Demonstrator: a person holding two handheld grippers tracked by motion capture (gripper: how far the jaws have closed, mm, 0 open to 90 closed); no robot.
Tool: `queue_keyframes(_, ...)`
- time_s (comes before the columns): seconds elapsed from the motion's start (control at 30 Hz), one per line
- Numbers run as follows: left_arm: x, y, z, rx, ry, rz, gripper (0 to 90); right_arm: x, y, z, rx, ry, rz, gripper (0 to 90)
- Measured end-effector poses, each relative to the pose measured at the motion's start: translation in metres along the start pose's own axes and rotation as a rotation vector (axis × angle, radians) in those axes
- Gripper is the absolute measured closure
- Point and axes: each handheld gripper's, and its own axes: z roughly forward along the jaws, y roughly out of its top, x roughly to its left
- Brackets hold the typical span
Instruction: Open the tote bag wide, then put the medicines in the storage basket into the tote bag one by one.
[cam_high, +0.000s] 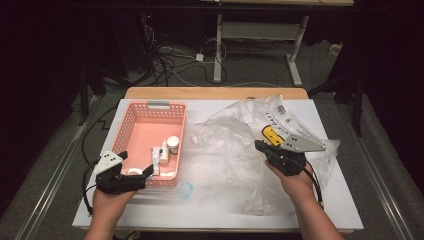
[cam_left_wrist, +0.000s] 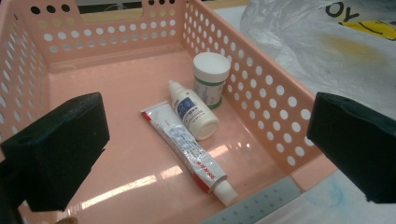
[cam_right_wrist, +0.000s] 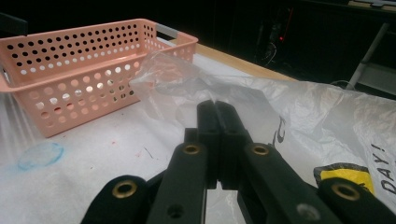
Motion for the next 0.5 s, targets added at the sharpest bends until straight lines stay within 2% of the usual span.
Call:
queue_keyframes(0.17,0.002,0.000,0.002,0.014,0.007,-0.006,0.0,-0.001,-0.002,0.000,0.004,-0.004,0.002,90.0)
queue_keyframes(0.27,0.001,0.004,0.004,0.030,0.026,-0.013,2.0,-0.004,-0.003,0.001,0.007,-0.008,0.017,90.0)
queue_keyframes(0.37,0.002,0.015,0.010,0.090,0.016,-0.025,2.1,-0.005,-0.004,0.003,0.009,-0.003,0.020,90.0)
queue_keyframes(0.5,0.004,0.026,0.019,0.180,0.017,-0.019,2.0,-0.004,-0.004,0.005,0.014,0.003,0.013,90.0)
